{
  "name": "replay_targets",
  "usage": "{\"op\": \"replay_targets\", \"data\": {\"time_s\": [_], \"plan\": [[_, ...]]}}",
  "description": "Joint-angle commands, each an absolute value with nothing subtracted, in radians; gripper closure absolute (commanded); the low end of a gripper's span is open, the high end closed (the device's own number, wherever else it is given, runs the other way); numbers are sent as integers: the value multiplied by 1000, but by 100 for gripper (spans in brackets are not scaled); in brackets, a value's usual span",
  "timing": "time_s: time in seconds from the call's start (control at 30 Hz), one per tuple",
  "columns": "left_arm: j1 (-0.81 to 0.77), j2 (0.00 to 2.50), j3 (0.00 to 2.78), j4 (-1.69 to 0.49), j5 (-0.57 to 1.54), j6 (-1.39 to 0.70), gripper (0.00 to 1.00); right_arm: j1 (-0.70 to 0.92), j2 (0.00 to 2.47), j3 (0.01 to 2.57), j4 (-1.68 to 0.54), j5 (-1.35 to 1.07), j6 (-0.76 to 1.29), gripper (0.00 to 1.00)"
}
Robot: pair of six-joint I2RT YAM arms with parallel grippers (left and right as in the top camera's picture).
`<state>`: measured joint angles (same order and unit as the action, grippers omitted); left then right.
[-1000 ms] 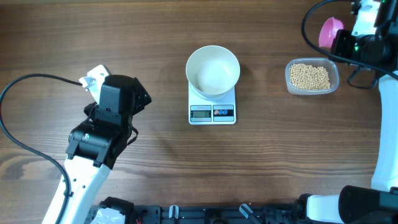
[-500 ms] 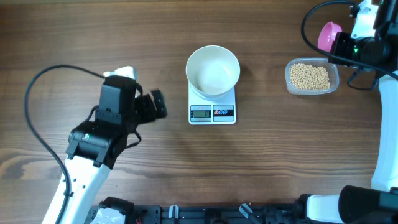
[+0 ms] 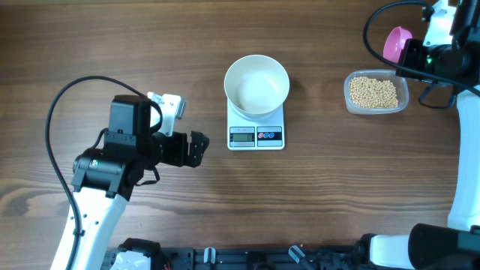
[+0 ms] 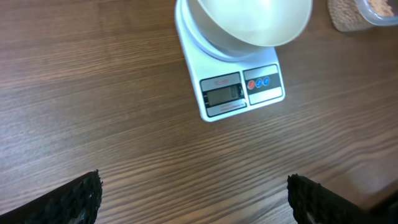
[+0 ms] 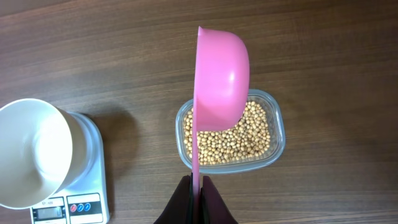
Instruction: Scoop item into bowl and weigh 150g on scale
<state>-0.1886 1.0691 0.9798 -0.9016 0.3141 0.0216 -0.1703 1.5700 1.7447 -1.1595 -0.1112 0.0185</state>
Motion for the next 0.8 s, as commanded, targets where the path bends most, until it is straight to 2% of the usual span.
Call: {"op": "replay_targets", "data": {"time_s": [0.0, 0.77], "plan": [[-183, 1075, 982, -892, 369, 55, 0, -171, 1580, 1758, -1153, -106, 28, 96], [-183, 1106, 982, -816, 353, 14, 0, -171, 1580, 1758, -1161, -106, 28, 96]]}}
